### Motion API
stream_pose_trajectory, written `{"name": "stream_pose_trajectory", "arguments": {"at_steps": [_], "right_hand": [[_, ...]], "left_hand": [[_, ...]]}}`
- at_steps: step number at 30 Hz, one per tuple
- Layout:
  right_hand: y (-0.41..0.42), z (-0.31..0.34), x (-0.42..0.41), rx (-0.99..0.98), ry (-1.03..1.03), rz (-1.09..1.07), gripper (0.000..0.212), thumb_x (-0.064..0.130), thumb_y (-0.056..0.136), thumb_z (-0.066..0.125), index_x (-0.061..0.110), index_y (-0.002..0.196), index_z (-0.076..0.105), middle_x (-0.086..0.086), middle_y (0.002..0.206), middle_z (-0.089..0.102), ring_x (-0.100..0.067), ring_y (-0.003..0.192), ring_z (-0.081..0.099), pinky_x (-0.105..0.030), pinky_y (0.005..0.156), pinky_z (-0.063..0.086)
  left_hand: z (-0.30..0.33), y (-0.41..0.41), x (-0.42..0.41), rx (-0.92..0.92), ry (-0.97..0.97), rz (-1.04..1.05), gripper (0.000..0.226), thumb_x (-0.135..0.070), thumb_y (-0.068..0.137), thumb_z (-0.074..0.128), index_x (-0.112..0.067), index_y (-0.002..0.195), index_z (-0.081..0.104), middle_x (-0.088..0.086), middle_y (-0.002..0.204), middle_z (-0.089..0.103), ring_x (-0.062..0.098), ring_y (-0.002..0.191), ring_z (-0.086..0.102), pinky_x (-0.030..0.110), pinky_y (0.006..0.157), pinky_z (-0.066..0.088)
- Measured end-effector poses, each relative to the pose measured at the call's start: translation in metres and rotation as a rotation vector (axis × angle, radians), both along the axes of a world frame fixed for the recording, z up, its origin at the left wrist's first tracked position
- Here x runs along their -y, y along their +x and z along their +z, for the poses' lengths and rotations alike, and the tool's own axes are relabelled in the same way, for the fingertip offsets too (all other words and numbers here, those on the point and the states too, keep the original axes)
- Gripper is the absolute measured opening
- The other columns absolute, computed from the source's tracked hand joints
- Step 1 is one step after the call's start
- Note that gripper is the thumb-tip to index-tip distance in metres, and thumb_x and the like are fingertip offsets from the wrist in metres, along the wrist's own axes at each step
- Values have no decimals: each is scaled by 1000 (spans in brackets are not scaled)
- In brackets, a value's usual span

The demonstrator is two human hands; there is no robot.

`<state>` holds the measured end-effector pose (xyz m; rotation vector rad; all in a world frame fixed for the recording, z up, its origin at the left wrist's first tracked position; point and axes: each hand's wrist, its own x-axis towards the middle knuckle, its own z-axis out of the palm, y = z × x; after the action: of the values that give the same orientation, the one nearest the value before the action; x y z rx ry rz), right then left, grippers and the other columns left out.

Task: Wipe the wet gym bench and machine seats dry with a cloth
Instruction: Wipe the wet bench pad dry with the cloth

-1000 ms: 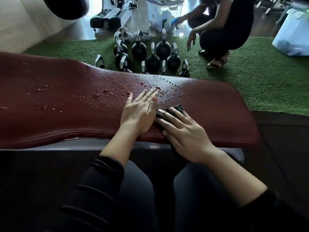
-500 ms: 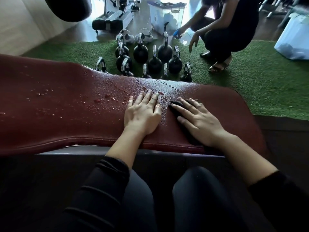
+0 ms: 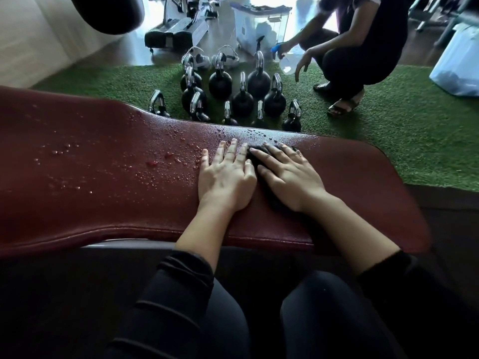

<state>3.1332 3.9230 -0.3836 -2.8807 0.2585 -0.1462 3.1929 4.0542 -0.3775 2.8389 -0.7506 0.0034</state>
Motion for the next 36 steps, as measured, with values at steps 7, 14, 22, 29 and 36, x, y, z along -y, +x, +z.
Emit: {"name": "stream_pose_trajectory", "arguments": {"at_steps": [7, 14, 22, 29, 36], "right_hand": [[84, 8, 50, -27, 64, 16, 44, 44, 99, 30, 42, 142, 30, 12, 153, 26, -11, 142, 18, -28, 117, 10], [37, 0, 87, 4, 110, -141, 43, 37, 100, 30, 35, 143, 31, 8, 154, 25, -16, 143, 15, -31, 116, 8], [23, -2, 8, 34, -8, -55, 47, 43, 98, 26, 44, 145, 19, 9, 157, 15, -19, 144, 8, -39, 118, 3], [88, 6, 54, -27, 77, -62, 42, 44, 98, 30, 46, 139, 34, 12, 151, 30, -18, 140, 24, -33, 114, 17], [18, -4, 84, 1, 84, -177, 48, 44, 97, 28, 38, 145, 27, 7, 156, 20, -20, 144, 11, -37, 118, 7]], "left_hand": [[-3, 1, 0, 15, 6, 9, 58, -38, 101, 18, -22, 156, 6, -11, 162, -1, 7, 148, -4, 39, 120, -9], [-3, 0, -2, 11, -10, -1, 58, -40, 101, 17, -23, 155, 7, -11, 162, -2, 8, 148, -4, 40, 120, -8], [-1, 0, 0, 10, -6, 6, 57, -38, 102, 17, -22, 156, 9, -11, 162, 2, 9, 149, -2, 41, 119, -7], [-2, 0, 0, 14, 1, 4, 57, -38, 101, 17, -23, 156, 8, -11, 162, 1, 9, 148, -2, 41, 119, -6], [-3, 1, -1, 16, -9, -6, 57, -39, 101, 17, -23, 155, 7, -10, 162, -1, 9, 149, -3, 41, 119, -6]]}}
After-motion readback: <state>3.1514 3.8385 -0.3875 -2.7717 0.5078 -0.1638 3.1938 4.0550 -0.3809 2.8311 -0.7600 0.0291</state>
